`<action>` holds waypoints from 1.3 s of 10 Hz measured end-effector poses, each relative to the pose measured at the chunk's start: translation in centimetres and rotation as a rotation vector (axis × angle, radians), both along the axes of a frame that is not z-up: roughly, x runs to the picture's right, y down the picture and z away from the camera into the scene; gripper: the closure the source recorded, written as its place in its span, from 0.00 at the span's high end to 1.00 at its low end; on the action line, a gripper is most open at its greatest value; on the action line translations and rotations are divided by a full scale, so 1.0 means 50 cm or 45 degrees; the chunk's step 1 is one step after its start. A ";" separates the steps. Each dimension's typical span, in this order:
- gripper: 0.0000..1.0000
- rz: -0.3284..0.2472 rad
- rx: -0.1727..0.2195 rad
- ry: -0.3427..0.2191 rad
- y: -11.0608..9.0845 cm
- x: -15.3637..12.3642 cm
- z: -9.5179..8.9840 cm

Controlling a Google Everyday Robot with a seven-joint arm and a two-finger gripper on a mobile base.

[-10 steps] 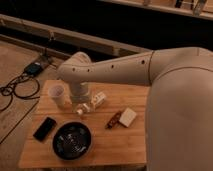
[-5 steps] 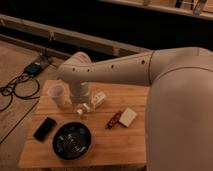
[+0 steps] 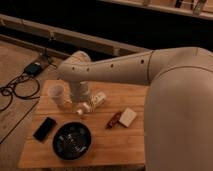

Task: Place the ceramic cup in the ceramic bowl

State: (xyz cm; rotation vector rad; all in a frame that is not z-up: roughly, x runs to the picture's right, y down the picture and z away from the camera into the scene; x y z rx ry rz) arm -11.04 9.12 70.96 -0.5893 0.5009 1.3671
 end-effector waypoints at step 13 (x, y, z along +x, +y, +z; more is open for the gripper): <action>0.65 -0.784 0.131 -0.593 -0.176 -0.275 0.199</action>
